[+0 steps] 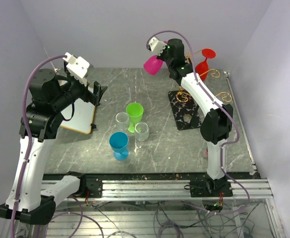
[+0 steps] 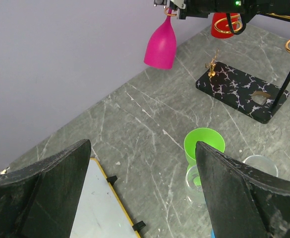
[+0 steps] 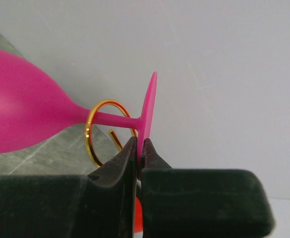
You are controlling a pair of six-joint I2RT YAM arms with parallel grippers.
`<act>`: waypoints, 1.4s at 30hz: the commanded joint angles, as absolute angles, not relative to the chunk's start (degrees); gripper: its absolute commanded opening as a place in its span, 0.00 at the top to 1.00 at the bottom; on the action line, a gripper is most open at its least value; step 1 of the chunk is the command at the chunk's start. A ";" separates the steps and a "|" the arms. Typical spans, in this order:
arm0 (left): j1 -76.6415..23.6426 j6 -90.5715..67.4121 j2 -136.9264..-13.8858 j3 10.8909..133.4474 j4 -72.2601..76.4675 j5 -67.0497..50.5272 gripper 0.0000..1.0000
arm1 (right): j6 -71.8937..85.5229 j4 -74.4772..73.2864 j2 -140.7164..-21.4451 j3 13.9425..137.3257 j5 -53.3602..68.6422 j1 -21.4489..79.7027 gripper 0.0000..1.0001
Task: Place the wine glass upside down on the wine glass rack
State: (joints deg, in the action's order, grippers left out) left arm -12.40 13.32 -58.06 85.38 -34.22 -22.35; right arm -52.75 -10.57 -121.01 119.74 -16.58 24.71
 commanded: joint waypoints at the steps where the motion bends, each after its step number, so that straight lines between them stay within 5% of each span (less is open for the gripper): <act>1: -11.78 14.06 -57.31 86.31 -34.10 -24.04 0.04 | -53.15 -9.32 -119.36 118.83 -14.66 25.74 1.00; 42: -11.73 13.93 -56.69 85.74 -33.66 -25.27 0.04 | -55.28 -12.11 -113.22 111.47 -20.12 25.09 0.88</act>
State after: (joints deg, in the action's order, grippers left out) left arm -12.19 13.54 -57.32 85.38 -34.22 -23.81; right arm -55.29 -11.99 -115.52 112.62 -18.92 25.45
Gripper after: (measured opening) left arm 0.964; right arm 0.117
